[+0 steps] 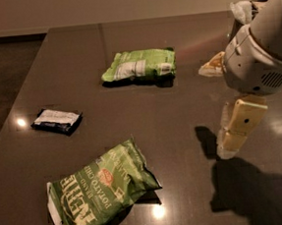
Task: Pick green jalapeno chip bag
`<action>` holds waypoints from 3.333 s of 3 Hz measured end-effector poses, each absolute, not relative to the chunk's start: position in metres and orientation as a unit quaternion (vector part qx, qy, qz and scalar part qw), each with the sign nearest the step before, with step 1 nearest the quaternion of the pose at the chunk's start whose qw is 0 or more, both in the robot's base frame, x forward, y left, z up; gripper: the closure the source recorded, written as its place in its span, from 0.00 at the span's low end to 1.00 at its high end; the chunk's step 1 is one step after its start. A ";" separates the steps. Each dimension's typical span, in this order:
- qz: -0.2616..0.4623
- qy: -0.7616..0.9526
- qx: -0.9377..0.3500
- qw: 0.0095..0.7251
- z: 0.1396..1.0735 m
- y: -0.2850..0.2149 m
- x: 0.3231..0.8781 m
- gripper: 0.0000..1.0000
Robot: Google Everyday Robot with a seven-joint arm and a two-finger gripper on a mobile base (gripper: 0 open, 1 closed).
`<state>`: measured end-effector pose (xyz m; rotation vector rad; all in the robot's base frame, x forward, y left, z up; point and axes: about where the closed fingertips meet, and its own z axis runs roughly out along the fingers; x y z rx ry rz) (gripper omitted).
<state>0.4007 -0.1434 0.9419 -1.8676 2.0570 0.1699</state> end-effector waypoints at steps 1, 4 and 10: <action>0.076 0.691 -0.695 0.181 0.926 -0.107 0.377 0.00; 0.053 0.635 -0.752 0.168 0.869 -0.015 0.344 0.00; 0.060 0.658 -0.728 0.183 0.930 -0.019 0.401 1.00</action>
Offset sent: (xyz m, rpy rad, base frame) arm -0.0576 0.1095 -0.0682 -0.0302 -0.0558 0.2441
